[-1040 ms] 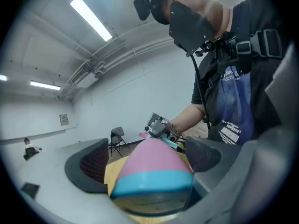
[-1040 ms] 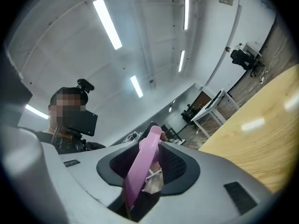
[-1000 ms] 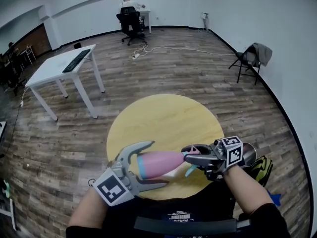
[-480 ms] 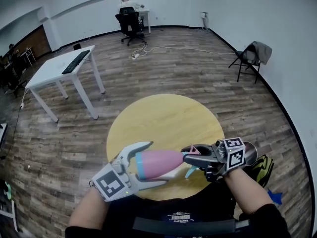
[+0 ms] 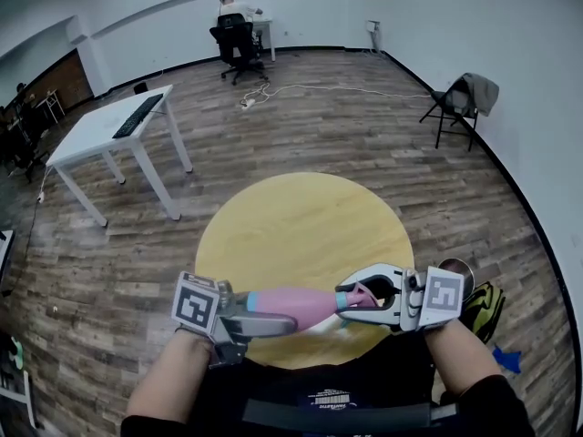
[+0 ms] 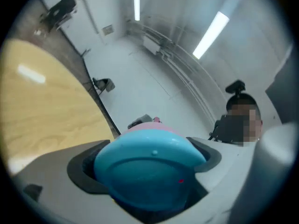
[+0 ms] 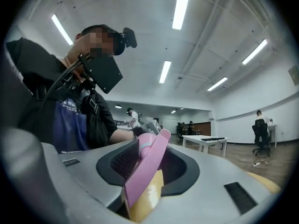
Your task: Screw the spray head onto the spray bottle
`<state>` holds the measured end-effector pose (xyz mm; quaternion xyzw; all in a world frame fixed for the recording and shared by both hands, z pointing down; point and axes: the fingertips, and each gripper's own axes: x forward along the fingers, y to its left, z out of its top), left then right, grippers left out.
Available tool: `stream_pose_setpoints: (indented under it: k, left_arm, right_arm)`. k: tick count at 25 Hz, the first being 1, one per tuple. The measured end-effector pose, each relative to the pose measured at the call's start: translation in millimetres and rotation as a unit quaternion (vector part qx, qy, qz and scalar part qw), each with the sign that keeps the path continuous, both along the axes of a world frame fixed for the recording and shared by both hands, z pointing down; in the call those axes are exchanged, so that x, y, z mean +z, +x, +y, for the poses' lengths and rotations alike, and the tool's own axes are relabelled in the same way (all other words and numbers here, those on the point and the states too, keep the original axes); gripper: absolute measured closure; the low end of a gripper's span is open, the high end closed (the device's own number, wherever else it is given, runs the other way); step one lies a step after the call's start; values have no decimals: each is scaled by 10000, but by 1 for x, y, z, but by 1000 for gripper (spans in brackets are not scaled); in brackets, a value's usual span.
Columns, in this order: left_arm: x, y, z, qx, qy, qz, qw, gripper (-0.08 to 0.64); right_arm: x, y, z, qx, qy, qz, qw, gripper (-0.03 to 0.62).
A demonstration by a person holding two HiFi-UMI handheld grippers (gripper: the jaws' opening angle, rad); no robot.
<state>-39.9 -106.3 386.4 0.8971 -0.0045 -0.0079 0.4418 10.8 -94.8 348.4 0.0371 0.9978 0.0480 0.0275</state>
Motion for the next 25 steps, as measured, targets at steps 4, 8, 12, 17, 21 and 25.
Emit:
stream_pose_setpoints:
  k: [4, 8, 12, 17, 21, 25]
  left_arm:
    - [-8, 0, -6, -215, 246, 185, 9993, 41]
    - [-31, -3, -16, -937, 1299, 353, 9865, 40]
    - [-43, -6, -16, -1484, 2939, -221, 9440, 40]
    - [-37, 5, 1, -1242, 4692, -1187, 8662, 40]
    - [-24, 14, 6, -1081, 5446, -1790, 8122, 39]
    - [-27, 17, 11, -1088, 5679, -1695, 7981, 38]
  right_arm:
    - [1, 5, -7, 10, -267, -247, 9993, 437]
    - [-4, 13, -25, -29, -1331, -841, 9875, 439]
    - [13, 13, -41, -119, -2533, -995, 9622, 439]
    - [18, 18, -52, -308, -3362, -1329, 9318, 439]
    - [15, 17, -51, -442, -3452, -1336, 9279, 439]
    - [15, 17, -48, -491, -3510, -1307, 9259, 440]
